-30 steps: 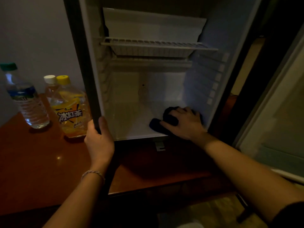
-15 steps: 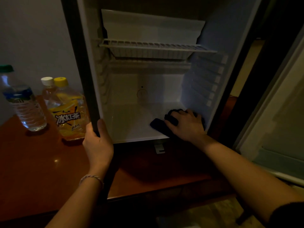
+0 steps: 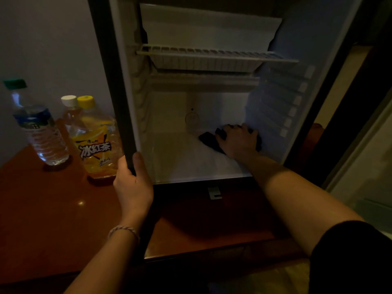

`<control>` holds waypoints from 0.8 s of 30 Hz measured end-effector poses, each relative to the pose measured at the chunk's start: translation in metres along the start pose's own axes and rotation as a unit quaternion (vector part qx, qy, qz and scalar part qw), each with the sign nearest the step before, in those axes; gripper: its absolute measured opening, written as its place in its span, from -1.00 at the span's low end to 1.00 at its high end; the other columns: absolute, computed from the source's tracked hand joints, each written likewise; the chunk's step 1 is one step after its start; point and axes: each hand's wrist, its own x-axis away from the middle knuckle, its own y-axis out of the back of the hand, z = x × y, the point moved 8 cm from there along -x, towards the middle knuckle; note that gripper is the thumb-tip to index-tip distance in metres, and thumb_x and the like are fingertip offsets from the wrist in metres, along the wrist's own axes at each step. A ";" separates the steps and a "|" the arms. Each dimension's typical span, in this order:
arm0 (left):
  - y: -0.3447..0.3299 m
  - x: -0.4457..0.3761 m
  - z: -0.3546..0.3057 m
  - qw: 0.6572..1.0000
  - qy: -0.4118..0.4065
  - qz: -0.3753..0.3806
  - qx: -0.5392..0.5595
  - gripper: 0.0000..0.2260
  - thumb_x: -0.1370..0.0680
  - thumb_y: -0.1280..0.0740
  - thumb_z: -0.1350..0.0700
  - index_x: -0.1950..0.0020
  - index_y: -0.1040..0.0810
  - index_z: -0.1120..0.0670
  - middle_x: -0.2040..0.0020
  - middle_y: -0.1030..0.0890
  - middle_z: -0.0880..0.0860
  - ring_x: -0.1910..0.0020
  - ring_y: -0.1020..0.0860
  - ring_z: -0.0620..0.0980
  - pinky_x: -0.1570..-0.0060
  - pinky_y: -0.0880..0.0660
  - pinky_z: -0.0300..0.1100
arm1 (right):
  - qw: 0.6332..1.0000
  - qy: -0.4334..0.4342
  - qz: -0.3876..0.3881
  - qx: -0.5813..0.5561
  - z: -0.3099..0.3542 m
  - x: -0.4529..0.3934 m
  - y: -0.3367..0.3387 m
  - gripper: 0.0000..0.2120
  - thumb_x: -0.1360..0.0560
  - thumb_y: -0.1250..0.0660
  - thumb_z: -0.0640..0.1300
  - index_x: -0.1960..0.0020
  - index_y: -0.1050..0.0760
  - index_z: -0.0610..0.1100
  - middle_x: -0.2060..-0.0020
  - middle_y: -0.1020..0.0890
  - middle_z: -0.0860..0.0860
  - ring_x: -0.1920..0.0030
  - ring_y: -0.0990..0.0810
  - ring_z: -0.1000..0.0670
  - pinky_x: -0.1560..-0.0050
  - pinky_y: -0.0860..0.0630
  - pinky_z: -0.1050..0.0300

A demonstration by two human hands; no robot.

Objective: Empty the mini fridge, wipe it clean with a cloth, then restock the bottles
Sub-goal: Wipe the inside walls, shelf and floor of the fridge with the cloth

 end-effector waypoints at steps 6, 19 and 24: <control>0.001 0.003 -0.006 1.000 -0.006 0.007 0.018 -0.46 -0.59 -0.03 -0.28 -0.23 -0.46 0.13 0.00 -0.54 0.07 0.09 -0.50 0.00 0.31 -0.31 -0.34 | 1.000 0.007 0.026 0.001 -0.007 0.034 0.014 -0.53 -0.58 -0.02 0.27 -0.29 -0.44 0.01 -0.23 -0.58 -0.05 -0.28 -0.42 -0.17 -0.23 -0.33 -0.16; 0.000 0.002 -0.003 0.999 -0.010 0.007 0.037 -0.46 -0.62 -0.05 -0.27 -0.25 -0.45 0.16 -0.02 -0.53 0.09 0.04 -0.50 0.06 0.27 -0.33 -0.21 | 0.997 0.012 0.025 0.066 -0.018 0.088 0.027 -0.49 -0.60 -0.01 0.28 -0.37 -0.38 0.01 -0.25 -0.55 -0.12 -0.29 -0.41 -0.20 -0.17 -0.36 -0.14; -0.001 0.001 -0.001 1.000 -0.001 0.007 0.028 -0.47 -0.60 -0.03 -0.31 -0.19 -0.45 0.11 0.01 -0.54 0.07 0.07 -0.51 0.06 0.30 -0.33 -0.17 | 0.995 -0.052 0.055 0.057 -0.007 0.048 0.017 -0.53 -0.62 -0.02 0.20 -0.33 -0.39 -0.08 -0.29 -0.49 -0.20 -0.35 -0.32 -0.27 -0.25 -0.32 -0.28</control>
